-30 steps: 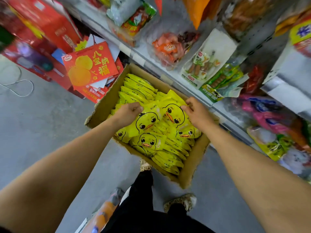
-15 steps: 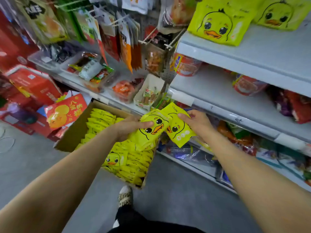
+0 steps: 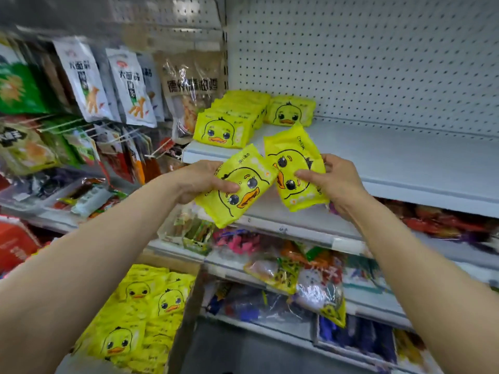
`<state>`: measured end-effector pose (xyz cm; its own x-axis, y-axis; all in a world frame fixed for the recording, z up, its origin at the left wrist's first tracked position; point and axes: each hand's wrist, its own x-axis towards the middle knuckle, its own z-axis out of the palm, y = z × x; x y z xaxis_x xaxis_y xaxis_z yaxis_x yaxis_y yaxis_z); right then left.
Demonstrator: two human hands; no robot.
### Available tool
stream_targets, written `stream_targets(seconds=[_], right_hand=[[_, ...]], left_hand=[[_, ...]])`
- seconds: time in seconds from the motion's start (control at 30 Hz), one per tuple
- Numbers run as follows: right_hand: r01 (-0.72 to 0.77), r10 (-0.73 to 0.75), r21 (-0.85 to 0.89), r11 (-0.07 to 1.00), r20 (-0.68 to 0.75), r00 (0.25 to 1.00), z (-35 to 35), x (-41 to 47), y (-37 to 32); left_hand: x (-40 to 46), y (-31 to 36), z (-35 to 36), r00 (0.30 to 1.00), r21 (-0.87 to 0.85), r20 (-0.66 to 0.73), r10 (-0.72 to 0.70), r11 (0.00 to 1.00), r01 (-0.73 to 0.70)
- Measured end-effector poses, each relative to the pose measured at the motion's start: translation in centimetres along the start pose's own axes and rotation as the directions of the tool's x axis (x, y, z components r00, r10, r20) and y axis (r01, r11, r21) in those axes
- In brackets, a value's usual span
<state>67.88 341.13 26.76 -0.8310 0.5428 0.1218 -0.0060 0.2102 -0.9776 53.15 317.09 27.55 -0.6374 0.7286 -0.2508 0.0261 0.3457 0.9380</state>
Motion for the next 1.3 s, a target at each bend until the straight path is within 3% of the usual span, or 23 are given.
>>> stream_targets(seconds=[0.43,0.73,0.93,1.1,1.3], right_hand=[[0.082,-0.096,-0.081,0.993,-0.204,0.974,-9.4,8.2,-4.5],[0.05,-0.103,-0.197,0.979,-0.271,0.957,-10.3,16.8,-4.7],[0.018,-0.088,-0.264,0.964,-0.254,0.963,-9.4,20.6,-3.8],[0.009,-0.089,-0.277,0.961,-0.279,0.956,-9.0,22.6,-2.9],[-0.003,-0.087,-0.296,0.955,-0.289,0.953,-8.4,24.2,-2.4]], left_hand=[[13.3,11.1,2.3,0.985,0.216,0.157,0.072,0.971,-0.105],[24.0,15.8,0.0,0.984,0.558,0.125,0.127,0.811,-0.175],[30.6,15.9,-1.6,0.97,0.652,0.135,0.2,0.719,-0.239],[34.9,15.4,-3.0,0.95,0.764,0.157,0.27,0.576,-0.29],[37.3,14.6,-4.6,0.922,0.751,0.165,0.35,0.562,-0.348]])
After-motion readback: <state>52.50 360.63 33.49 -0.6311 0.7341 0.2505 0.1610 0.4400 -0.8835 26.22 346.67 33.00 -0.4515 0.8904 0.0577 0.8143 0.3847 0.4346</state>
